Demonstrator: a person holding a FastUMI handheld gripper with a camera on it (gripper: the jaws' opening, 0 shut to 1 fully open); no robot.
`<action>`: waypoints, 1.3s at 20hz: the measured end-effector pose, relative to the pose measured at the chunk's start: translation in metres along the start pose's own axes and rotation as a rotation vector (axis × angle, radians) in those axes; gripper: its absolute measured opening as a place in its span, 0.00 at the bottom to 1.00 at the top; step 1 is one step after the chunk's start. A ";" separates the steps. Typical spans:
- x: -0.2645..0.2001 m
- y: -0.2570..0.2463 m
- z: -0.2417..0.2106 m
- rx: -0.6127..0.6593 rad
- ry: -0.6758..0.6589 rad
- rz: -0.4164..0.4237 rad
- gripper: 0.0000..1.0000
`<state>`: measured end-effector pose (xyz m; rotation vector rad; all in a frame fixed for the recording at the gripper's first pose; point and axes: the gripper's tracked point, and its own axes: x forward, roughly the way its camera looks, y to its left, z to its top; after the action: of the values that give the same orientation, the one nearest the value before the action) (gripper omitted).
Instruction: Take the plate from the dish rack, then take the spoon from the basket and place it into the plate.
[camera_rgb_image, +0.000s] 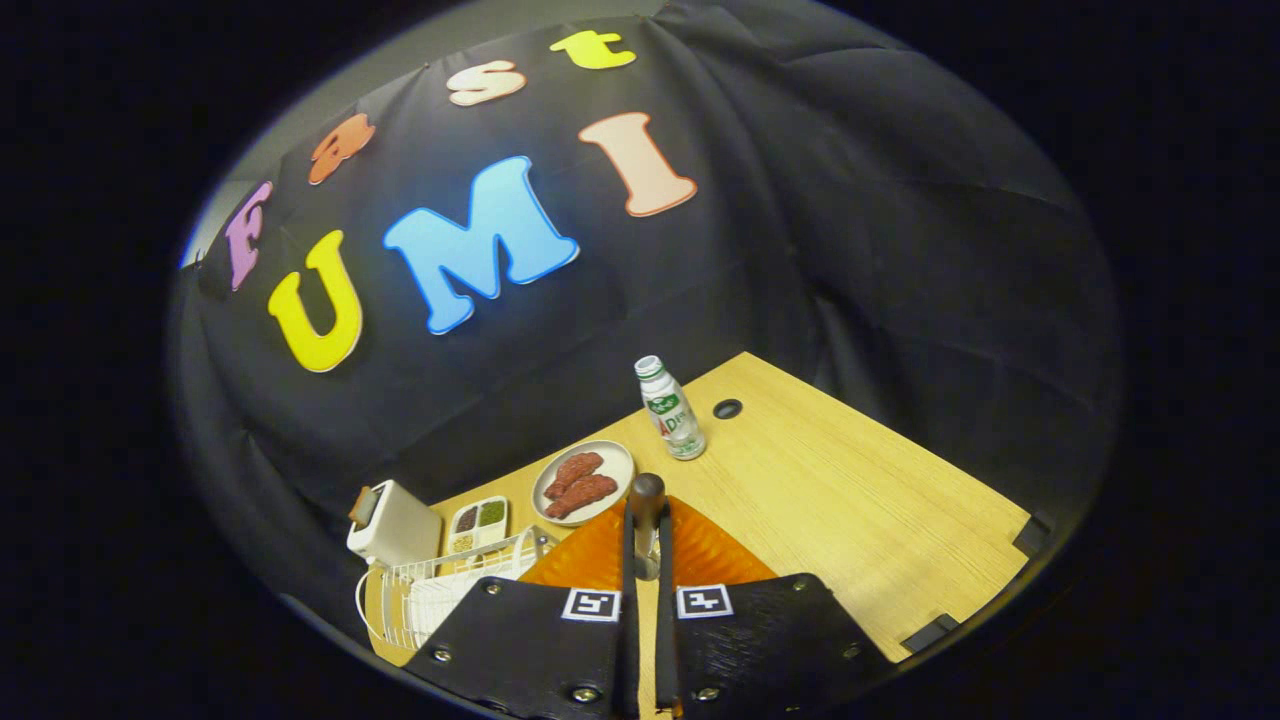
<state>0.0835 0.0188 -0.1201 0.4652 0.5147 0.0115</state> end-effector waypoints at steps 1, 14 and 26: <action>-0.007 0.013 -0.001 -0.013 0.002 0.032 0.06; -0.074 0.142 -0.108 -0.316 0.148 0.343 0.06; -0.103 0.186 -0.224 -0.564 0.292 0.490 0.06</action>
<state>-0.0936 0.2680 -0.1631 0.0225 0.6429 0.6874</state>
